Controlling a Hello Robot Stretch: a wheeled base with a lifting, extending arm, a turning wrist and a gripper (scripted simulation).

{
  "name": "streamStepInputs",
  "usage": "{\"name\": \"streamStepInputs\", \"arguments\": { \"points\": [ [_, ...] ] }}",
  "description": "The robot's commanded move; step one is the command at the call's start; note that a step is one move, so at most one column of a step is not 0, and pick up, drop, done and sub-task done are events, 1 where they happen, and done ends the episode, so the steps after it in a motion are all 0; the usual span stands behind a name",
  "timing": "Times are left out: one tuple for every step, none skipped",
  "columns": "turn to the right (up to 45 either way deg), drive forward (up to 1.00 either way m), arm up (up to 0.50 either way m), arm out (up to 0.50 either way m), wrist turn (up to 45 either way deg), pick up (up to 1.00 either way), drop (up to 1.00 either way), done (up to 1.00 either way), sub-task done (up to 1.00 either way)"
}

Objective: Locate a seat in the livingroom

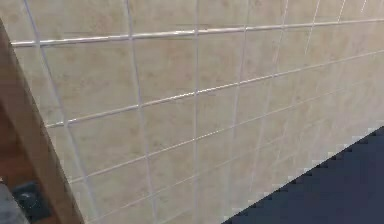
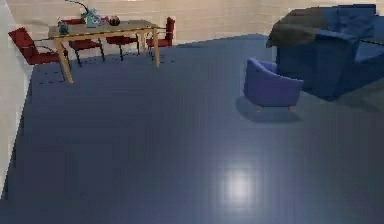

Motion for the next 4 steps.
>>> {"name": "streamStepInputs", "arguments": {
  "points": [
    [45.0, 0.00, 0.00, 0.00, 0.0, 0.00, 0.00, 0.00, 0.00],
    [45.0, 0.00, 0.00, 0.00, 0.0, 0.00, 0.00, 0.00, 0.00],
    [45.0, 0.00, 0.00, 0.00, 0.0, 0.00, 0.00, 0.00, 0.00],
    [3.0, 0.00, 0.00, 0.00, 0.0, 0.00, 0.00, 0.00, 0.00]
  ]
}}
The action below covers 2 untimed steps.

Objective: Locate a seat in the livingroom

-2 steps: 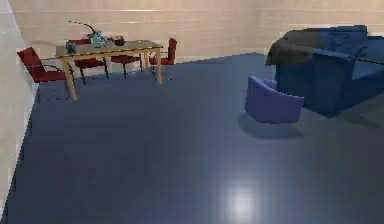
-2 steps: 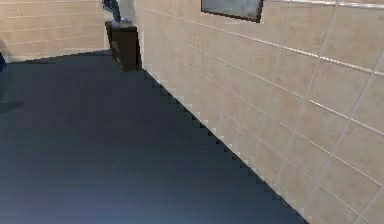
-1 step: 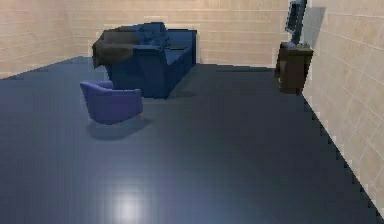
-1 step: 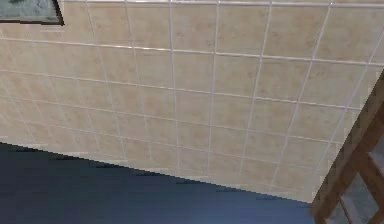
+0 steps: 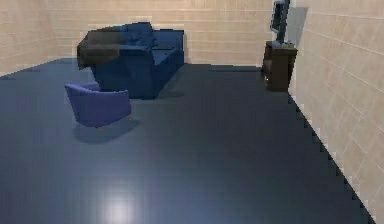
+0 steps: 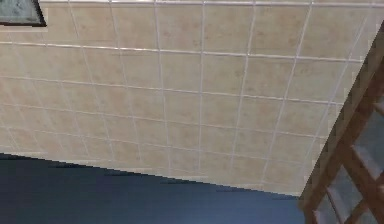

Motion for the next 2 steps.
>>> {"name": "streamStepInputs", "arguments": {
  "points": [
    [0.0, 1.00, 0.00, 0.00, 0.0, 0.00, 0.00, 0.00, 0.00],
    [0.0, 1.00, 0.00, 0.00, 0.0, 0.00, 0.00, 0.00, 0.00]
  ]
}}
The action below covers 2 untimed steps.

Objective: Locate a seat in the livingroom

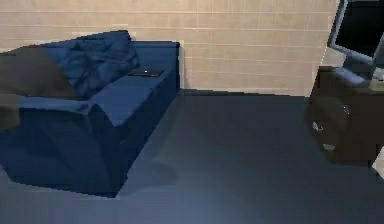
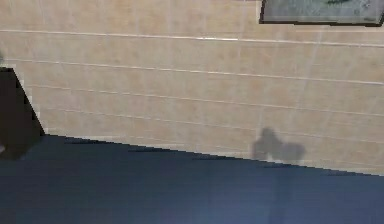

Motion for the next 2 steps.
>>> {"name": "streamStepInputs", "arguments": {
  "points": [
    [0.0, 0.70, 0.00, 0.00, 0.0, 0.00, 0.00, 0.00, 0.00],
    [-27.0, 0.00, 0.00, 0.00, 0.0, 0.00, 0.00, 0.00, 0.00]
  ]
}}
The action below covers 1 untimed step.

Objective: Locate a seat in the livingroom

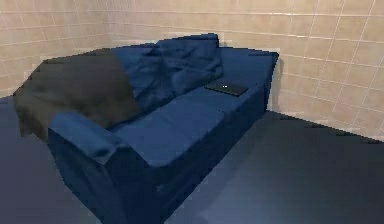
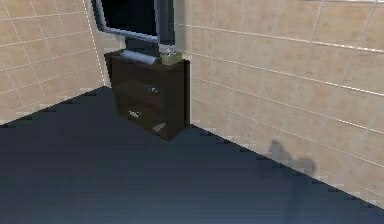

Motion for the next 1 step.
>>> {"name": "streamStepInputs", "arguments": {
  "points": [
    [0.0, 0.00, 0.00, 0.00, 0.0, 0.00, 0.00, 1.00, 0.00]
  ]
}}
